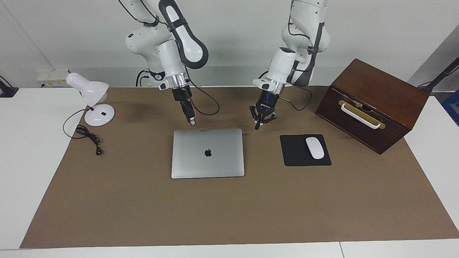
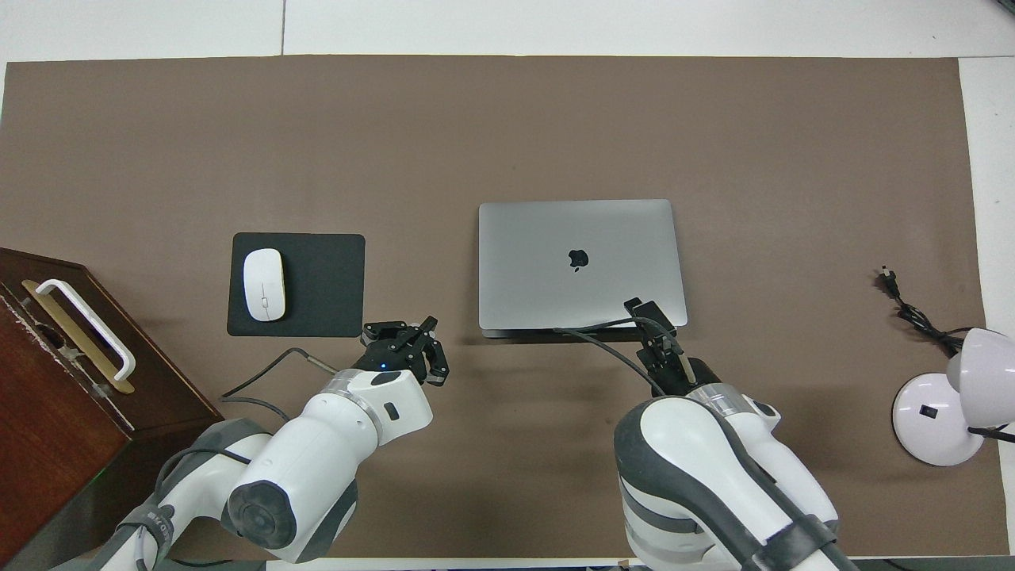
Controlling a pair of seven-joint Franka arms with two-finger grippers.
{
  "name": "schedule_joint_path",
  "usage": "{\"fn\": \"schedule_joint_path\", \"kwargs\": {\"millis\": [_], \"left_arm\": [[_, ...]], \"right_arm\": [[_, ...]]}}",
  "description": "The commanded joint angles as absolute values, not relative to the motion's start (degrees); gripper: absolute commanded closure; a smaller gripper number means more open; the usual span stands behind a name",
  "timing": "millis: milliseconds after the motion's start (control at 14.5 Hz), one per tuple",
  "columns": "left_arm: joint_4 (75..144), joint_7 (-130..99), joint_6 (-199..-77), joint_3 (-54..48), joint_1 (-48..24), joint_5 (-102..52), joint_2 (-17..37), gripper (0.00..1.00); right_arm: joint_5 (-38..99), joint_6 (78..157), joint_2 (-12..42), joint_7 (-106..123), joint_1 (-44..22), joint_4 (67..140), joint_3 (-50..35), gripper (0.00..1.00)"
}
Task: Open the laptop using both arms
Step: 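Move the left gripper to the laptop's near edge to hold the base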
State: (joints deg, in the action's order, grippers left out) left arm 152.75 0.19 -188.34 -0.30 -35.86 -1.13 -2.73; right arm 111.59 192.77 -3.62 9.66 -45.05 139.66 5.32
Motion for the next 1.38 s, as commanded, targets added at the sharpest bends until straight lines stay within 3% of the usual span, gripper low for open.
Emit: {"fn": "schedule_joint_path", "kwargs": {"millis": [0, 276, 1313], "left_arm": [[153.7, 1.9, -191.3, 0.7, -38.7, -0.8, -1.4, 1.0], [153.1, 2.0, -200.7, 0.8, -41.1, -0.9, 6.8, 1.0], [144.8, 1.9, -200.8, 0.8, -41.2, -0.8, 14.1, 1.0]], "right_arm": [[113.9, 191.2, -4.7, 13.3, -43.9, 140.4, 5.1, 0.0], [113.9, 190.9, -3.9, 13.4, -43.8, 140.4, 5.1, 0.0], [114.0, 188.1, 0.9, 14.0, -42.7, 140.3, 4.8, 0.0]]}}
